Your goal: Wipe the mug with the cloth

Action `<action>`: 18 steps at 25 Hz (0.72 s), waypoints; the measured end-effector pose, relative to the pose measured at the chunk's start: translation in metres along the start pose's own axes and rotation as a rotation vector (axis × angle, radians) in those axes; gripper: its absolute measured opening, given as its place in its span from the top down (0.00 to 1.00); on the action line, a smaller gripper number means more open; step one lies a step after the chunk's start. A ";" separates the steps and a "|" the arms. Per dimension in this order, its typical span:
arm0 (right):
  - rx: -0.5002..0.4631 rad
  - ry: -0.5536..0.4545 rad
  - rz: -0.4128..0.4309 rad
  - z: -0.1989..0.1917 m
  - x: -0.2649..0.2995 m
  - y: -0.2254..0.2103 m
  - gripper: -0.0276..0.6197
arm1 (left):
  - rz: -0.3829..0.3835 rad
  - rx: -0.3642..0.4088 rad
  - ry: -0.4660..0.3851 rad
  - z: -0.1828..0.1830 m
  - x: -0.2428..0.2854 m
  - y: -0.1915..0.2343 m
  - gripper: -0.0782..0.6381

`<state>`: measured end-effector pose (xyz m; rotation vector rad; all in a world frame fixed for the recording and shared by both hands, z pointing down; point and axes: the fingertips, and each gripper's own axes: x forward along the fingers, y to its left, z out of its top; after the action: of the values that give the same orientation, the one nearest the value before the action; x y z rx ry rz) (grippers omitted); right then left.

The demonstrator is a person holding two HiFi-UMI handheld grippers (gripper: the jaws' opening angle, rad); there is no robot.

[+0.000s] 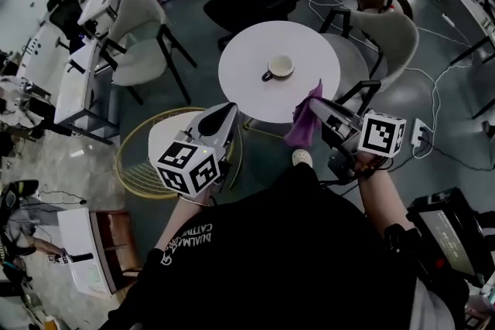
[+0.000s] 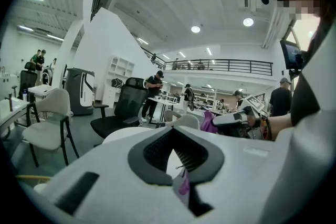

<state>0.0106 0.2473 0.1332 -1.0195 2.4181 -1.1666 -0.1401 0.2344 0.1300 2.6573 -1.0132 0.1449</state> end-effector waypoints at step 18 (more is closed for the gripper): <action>0.032 -0.033 -0.107 -0.002 0.015 -0.012 0.93 | -0.050 -0.071 0.027 -0.022 -0.001 0.021 0.89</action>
<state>0.0046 0.2325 0.1446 -1.1614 2.3372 -1.2092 -0.1545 0.2268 0.1558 2.6068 -0.9250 0.1319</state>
